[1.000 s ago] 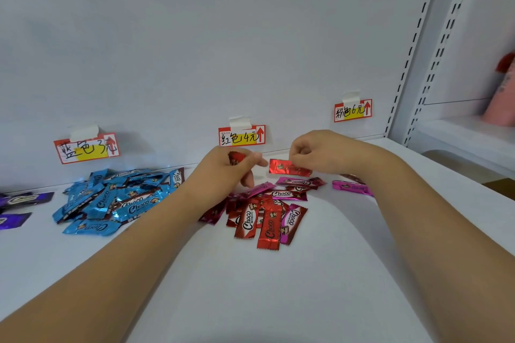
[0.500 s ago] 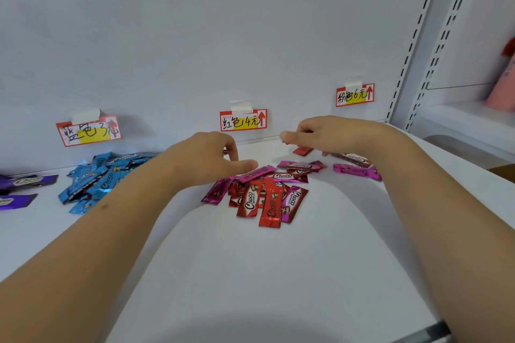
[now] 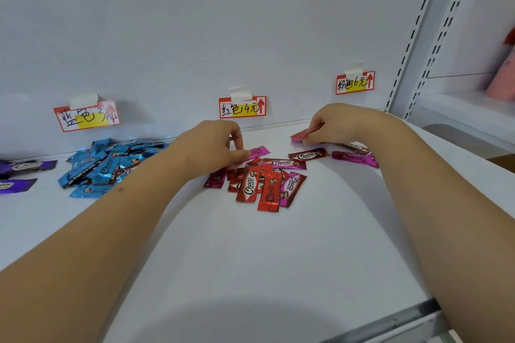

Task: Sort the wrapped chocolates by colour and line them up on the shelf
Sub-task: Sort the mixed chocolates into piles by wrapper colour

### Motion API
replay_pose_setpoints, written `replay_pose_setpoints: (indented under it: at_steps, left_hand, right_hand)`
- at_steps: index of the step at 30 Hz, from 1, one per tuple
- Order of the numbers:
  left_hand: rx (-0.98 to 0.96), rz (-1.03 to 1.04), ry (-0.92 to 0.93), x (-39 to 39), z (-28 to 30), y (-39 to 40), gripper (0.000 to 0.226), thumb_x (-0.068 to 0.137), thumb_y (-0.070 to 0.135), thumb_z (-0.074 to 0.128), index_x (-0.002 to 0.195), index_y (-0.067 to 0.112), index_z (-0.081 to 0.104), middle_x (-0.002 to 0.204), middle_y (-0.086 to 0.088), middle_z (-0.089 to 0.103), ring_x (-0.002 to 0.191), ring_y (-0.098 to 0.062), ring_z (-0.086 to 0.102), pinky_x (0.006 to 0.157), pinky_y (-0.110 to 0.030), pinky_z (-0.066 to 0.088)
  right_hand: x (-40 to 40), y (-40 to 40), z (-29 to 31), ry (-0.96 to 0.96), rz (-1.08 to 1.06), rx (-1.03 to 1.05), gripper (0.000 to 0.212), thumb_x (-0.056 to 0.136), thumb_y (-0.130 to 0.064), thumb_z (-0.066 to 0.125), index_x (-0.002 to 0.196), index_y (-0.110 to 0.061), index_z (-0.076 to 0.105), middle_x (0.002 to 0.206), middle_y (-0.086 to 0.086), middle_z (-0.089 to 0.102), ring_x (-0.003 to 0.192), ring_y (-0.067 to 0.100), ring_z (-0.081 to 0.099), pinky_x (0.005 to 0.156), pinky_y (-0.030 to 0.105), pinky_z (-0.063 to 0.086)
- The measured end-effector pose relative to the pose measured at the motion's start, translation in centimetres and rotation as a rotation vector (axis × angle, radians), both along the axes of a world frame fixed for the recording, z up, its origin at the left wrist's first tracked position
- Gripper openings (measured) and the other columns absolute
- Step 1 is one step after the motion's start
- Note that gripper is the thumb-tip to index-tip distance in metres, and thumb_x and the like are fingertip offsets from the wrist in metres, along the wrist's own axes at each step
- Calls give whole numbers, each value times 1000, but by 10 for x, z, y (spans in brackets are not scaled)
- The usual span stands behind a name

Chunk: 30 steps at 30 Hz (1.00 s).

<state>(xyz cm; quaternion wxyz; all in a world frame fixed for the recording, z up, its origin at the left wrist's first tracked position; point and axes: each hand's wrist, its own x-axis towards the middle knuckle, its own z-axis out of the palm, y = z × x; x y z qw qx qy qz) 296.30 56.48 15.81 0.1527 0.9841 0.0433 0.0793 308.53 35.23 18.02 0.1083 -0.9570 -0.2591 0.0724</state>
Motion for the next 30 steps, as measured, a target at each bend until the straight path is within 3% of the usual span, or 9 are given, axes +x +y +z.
replay_pose_setpoints:
  at_steps: [3,6,11,14,17,21,23,26,30]
  left_hand:
    - [-8,8,129,-9,15,-4,52,78,67,62,66,18,52,61,6,47,58,-9,43,57,-25,33]
    - [39,11,377,-17,25,-8,68,65,82,59,66,15,45,61,2,43,57,-16,39,58,-27,30]
    - [42,-40,478,-19,28,-8,58,62,73,71,74,18,60,67,3,55,66,-16,48,65,-29,38]
    - [1,-73,476,-19,29,-8,48,67,65,75,75,19,62,67,6,57,66,-15,48,65,-28,40]
    - [-21,-98,456,-21,28,-10,41,76,56,74,89,17,66,72,4,59,62,-12,49,59,-24,41]
    - [-241,-136,306,-17,26,-8,23,89,31,60,78,10,57,57,3,48,49,-11,41,51,-24,35]
    - [-368,-103,198,-14,25,-5,18,92,23,55,78,12,50,61,1,45,46,-9,40,48,-22,33]
    - [-465,-50,94,-12,21,-5,14,95,18,49,82,11,49,67,0,51,49,-9,47,49,-23,36]
    - [-527,-59,64,-11,13,-6,7,97,14,41,90,15,44,67,-2,64,59,-15,55,57,-30,36]
  right_hand:
    - [0,-4,4,26,11,44,35,75,-59,73,94,-30,70,105,-5,65,100,16,59,92,38,48]
    - [-6,-3,9,72,94,4,36,68,-61,78,89,-34,69,105,-12,63,100,11,58,94,38,47]
    - [-12,-2,13,137,105,-151,34,70,-51,81,95,-31,69,117,-6,61,112,20,55,101,39,44]
    - [-12,-1,12,158,98,-144,35,72,-49,80,94,-24,70,105,-2,66,99,20,60,91,36,47]
    - [-10,-1,11,147,76,-102,37,78,-49,74,88,-14,67,87,5,63,78,20,55,74,34,43]
    - [-6,-1,12,129,-21,71,31,91,-40,58,98,-11,67,86,9,61,79,22,54,74,33,46]
    - [-3,-1,11,124,-89,135,32,97,-32,48,105,-5,64,80,6,56,74,19,51,68,30,45]
    - [1,-1,7,119,-139,149,37,99,-29,41,110,1,60,78,8,59,73,23,54,74,34,48]
    - [3,0,4,189,-154,241,23,101,-17,39,98,-1,55,79,11,68,63,20,59,59,28,44]
